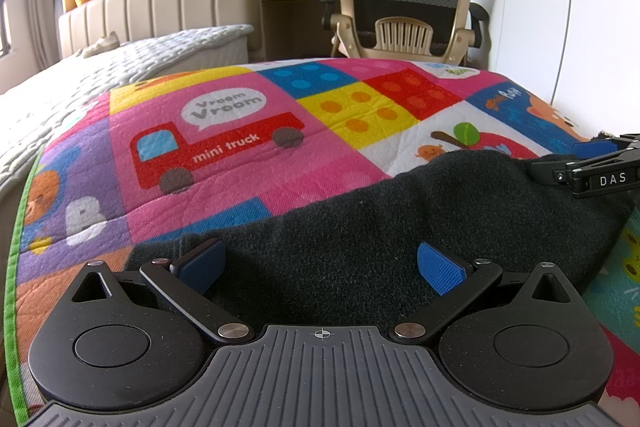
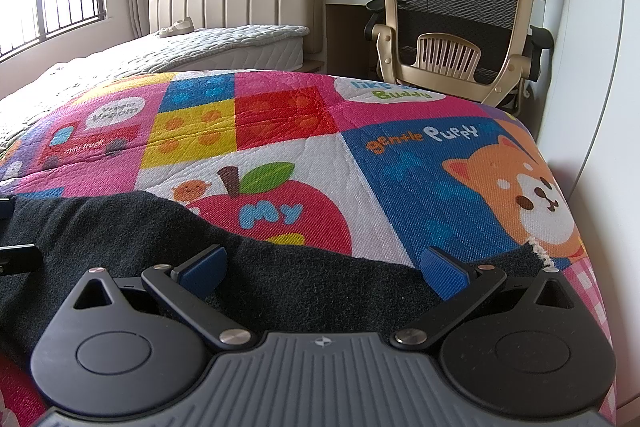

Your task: Fold clothes

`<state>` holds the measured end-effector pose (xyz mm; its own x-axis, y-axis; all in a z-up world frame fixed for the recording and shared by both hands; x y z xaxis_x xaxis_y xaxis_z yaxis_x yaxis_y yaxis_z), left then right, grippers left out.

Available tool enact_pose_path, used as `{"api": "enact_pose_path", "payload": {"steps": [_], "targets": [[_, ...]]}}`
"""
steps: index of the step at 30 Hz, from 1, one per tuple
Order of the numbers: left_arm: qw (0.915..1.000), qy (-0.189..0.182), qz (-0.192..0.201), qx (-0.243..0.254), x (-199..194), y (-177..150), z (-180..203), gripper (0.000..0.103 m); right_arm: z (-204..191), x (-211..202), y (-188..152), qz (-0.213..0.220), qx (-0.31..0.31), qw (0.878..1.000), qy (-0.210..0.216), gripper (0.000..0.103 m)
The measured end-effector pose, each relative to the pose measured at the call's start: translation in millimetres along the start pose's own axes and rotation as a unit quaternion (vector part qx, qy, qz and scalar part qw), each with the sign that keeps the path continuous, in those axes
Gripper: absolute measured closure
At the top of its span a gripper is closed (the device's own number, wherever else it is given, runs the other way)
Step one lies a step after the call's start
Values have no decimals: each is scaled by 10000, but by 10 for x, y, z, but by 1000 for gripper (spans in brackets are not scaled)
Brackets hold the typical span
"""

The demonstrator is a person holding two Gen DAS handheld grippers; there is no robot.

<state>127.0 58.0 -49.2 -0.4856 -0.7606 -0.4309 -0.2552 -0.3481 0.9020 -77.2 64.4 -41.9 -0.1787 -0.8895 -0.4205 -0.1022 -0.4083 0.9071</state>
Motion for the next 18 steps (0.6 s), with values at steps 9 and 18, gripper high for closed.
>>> {"api": "enact_pose_path", "payload": {"steps": [9, 18], "targets": [[10000, -15, 13, -26, 4, 0, -9, 0, -1, 1, 0, 0, 0, 10000, 0, 0], [10000, -22, 20, -39, 4, 1, -11, 0, -1, 1, 0, 0, 0, 10000, 0, 0]]}}
Point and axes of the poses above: each gripper's, at about its wrist camera, not at the fingertips, and x roughly the way its jaws point, z to its right, y to its top, the point moved 7 cm from there along x, roughly the way its jaws point, and after that the axes turned 11 degrees about z, right-handed, at the moved point
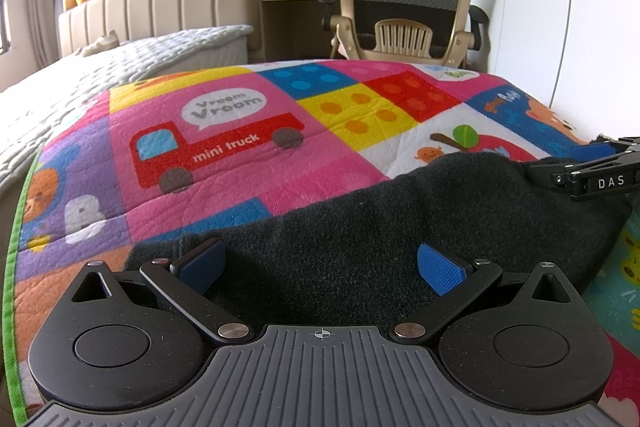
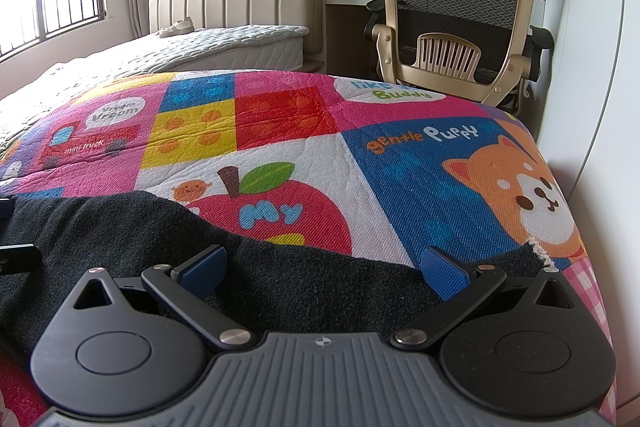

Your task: Fold clothes

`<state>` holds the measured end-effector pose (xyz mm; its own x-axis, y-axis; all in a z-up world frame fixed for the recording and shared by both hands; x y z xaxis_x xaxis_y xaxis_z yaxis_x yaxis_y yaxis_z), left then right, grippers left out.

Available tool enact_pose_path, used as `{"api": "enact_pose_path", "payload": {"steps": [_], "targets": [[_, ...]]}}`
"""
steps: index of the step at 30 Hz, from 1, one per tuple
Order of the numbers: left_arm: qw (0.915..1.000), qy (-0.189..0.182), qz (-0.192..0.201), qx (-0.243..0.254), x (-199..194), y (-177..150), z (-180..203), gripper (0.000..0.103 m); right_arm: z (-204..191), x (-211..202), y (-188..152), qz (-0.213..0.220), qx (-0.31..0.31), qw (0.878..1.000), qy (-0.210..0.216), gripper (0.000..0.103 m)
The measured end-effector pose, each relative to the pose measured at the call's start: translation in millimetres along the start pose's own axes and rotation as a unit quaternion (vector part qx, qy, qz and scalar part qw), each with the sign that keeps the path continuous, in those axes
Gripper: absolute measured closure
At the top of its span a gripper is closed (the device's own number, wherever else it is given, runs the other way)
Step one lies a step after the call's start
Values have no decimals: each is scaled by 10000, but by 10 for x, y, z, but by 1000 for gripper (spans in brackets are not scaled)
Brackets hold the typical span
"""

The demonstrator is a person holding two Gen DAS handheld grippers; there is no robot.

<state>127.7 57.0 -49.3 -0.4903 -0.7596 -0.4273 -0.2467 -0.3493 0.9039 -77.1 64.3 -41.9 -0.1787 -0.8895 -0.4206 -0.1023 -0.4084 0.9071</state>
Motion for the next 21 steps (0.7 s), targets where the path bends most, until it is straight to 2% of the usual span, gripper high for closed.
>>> {"api": "enact_pose_path", "payload": {"steps": [21], "targets": [[10000, -18, -36, 35, 2, -2, 2, 0, 0, 0, 2, -1, 0, 10000, -4, 0]]}}
Point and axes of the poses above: each gripper's, at about its wrist camera, not at the fingertips, and x roughly the way its jaws point, z to its right, y to its top, the point moved 7 cm from there along x, roughly the way its jaws point, and after that the axes turned 11 degrees about z, right-handed, at the moved point
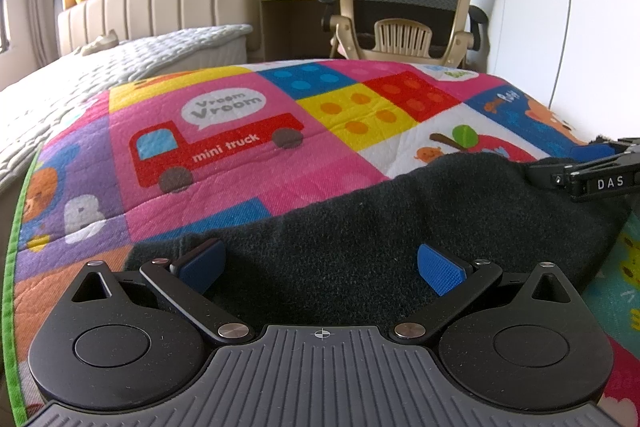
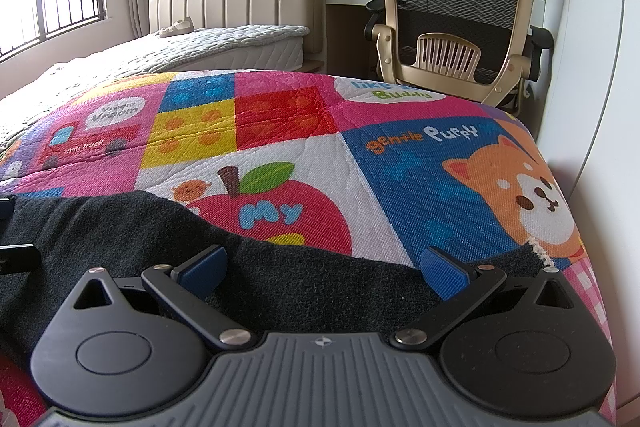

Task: Fold clothes
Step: 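Grasp the black cloth edge with the left gripper while the right gripper grasps its hem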

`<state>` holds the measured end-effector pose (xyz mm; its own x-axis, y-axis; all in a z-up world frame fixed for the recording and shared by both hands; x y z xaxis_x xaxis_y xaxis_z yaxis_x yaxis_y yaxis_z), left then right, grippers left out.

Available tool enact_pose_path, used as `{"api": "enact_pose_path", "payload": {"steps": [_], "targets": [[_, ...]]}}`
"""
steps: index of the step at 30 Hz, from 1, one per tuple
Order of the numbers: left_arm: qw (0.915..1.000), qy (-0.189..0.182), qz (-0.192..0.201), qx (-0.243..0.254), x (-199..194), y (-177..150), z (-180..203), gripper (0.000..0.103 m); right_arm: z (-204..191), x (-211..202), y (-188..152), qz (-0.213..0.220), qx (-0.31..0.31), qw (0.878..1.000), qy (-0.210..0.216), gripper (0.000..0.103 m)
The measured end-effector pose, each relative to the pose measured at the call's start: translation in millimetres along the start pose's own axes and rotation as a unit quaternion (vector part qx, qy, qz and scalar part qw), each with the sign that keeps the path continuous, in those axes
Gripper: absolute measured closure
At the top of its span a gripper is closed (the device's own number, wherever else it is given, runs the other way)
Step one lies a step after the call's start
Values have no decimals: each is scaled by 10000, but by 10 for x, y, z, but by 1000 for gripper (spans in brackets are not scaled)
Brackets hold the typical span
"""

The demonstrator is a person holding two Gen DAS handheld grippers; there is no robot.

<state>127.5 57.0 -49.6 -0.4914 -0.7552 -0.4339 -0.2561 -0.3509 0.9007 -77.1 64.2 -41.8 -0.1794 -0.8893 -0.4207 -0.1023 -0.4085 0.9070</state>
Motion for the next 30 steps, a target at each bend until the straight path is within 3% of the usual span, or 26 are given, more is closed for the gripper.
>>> {"api": "enact_pose_path", "payload": {"steps": [8, 13, 18, 20, 26, 30], "targets": [[9998, -177, -50, -96, -6, 22, -39, 0, -1, 0, 0, 0, 1, 10000, -1, 0], [9919, -468, 162, -1166, -123, 147, -251, 0, -2, 1, 1, -1, -1, 10000, -3, 0], [9848, -289, 888, -1467, -441, 411, -455, 0, -2, -2, 1, 0, 4, 10000, -10, 0], [9816, -213, 982, -1627, -516, 429, -585, 0, -7, 0, 2, -1, -8, 10000, -21, 0], [9750, 82, 411, -2182, -496, 192, -956, 0, 5, -10, 5, -67, 213, 9997, -15, 0], [9809, 31, 51, -1944, -434, 55, -896, 0, -17, -48, 0, -419, 138, 9990, -80, 0]]}}
Point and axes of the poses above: each gripper's, at about its wrist camera, not at the fingertips, and x roughly the way its jaws point, z to its right, y to its top, the point moved 7 cm from there along x, roughly the way its jaws point, and after that the axes turned 11 degrees about z, right-handed, at the moved point
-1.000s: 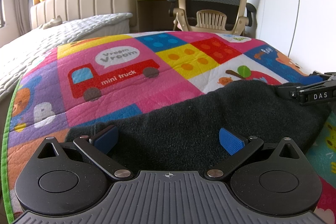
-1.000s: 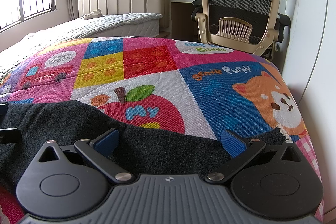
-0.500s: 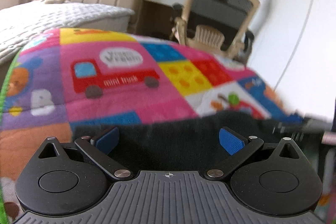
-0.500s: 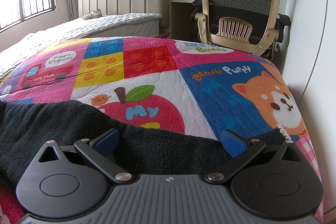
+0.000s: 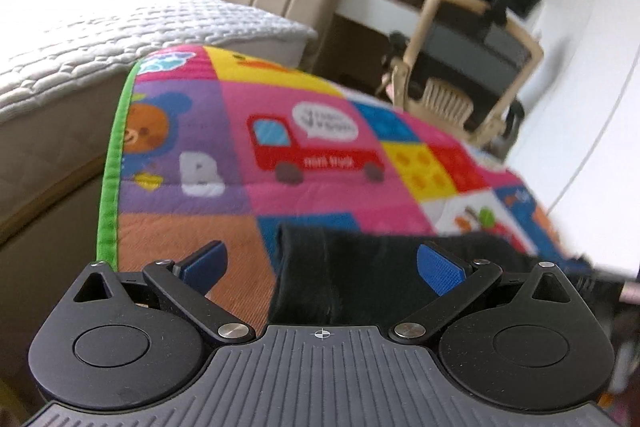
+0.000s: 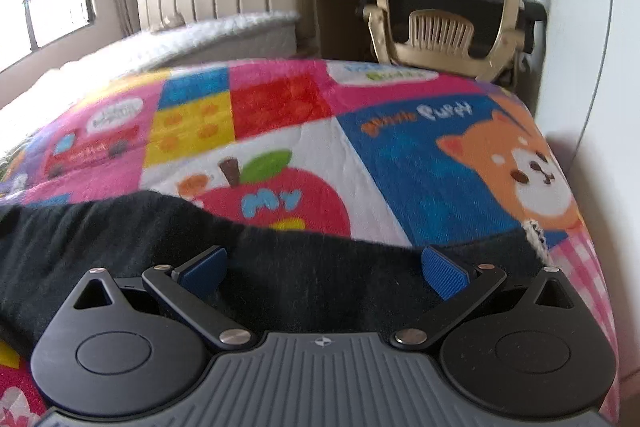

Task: Fold clothes
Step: 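Grasp the black cloth edge with the left gripper while the right gripper grasps its hem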

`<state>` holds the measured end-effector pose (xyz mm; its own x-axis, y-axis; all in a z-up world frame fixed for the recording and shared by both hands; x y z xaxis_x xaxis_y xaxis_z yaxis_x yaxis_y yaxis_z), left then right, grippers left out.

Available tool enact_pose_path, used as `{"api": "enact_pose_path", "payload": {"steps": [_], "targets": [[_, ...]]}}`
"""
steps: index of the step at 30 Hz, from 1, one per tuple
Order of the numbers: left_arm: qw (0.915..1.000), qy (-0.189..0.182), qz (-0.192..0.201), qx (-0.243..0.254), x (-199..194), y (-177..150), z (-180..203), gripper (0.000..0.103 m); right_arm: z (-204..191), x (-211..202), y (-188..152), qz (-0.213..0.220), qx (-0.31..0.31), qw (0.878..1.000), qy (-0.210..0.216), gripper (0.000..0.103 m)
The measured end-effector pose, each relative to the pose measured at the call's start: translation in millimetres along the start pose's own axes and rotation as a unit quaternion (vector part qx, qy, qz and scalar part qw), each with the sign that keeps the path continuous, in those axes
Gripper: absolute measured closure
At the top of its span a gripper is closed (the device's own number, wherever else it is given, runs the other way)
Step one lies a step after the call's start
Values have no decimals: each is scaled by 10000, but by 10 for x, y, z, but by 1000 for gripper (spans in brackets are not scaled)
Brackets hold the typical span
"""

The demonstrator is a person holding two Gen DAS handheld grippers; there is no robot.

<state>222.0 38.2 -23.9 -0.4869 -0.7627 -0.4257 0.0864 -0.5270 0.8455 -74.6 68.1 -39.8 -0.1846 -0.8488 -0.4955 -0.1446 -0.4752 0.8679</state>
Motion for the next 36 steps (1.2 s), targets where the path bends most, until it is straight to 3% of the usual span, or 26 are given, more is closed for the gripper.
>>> {"api": "enact_pose_path", "payload": {"steps": [2, 5, 9, 11, 13, 15, 19, 22, 24, 25, 26, 29, 30, 33, 35, 36], "targets": [[9997, 13, -190, 142, 38, -79, 12, 0, -12, 9, 4, -65, -30, 10000, -7, 0], [9987, -58, -455, 216, 167, -167, 87, 3, 104, -123, 45, 161, 504, 9985, 108, 0], [9978, -6, -486, 450, 279, -155, 187, 8, 506, -783, 216, 1278, 851, 9863, -598, 2], [9973, 60, -473, 560, 333, -130, 207, 20, 710, -1074, 246, 1620, 700, 9779, -1124, 16], [9968, 148, -410, 669, 397, -91, 202, 32, 871, -1197, 203, 1573, 838, 9757, -1272, 38], [9966, 160, -343, 726, 475, -44, 187, 45, 971, -1206, 107, 1343, 1059, 9780, -1194, 48], [9966, 280, -115, 766, 633, 87, 119, 58, 1042, -1053, -60, 1000, 1098, 9802, -1311, 48], [9970, 328, -19, 704, 562, 121, 98, 55, 1068, -856, -148, 850, 1269, 9797, -1297, 41], [9972, 217, 5, 714, 474, 76, 109, 37, 1107, -718, -222, 752, 1503, 9777, -1259, 34], [9971, 157, 12, 741, 429, 42, 117, 20, 1126, -652, -260, 705, 1620, 9764, -1243, 33], [9970, 114, 12, 769, 394, 3, 123, 10, 1135, -608, -288, 669, 1735, 9749, -1226, 33], [9965, 156, -27, 825, 373, -110, 126, 10, 1089, -604, -300, 761, 1826, 9731, -1178, 30], [9968, 170, -35, 784, 378, -134, 109, 10, 1062, -619, -298, 823, 1794, 9735, -1159, 24], [9977, 206, -25, 642, 390, -162, 62, 10, 1046, -633, -302, 881, 1728, 9738, -1188, 23], [9976, 265, -2, 634, 382, -153, 51, 15, 1048, -661, -307, 913, 1722, 9730, -1233, 32], [9973, 283, 24, 676, 371, -149, 57, 20, 1056, -663, -305, 919, 1711, 9727, -1271, 48]]}}
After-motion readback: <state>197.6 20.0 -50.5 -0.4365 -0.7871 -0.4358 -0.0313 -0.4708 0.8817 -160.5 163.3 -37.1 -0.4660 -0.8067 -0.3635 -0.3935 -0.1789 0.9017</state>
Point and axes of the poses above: each gripper's, at about its wrist camera, not at the fingertips, and x roughly the way its jaws point, z to its right, y to its top, the point moved 7 cm from there along x, roughly the way its jaws point, and after that the axes turned 11 degrees about z, right-handed, at the moved point
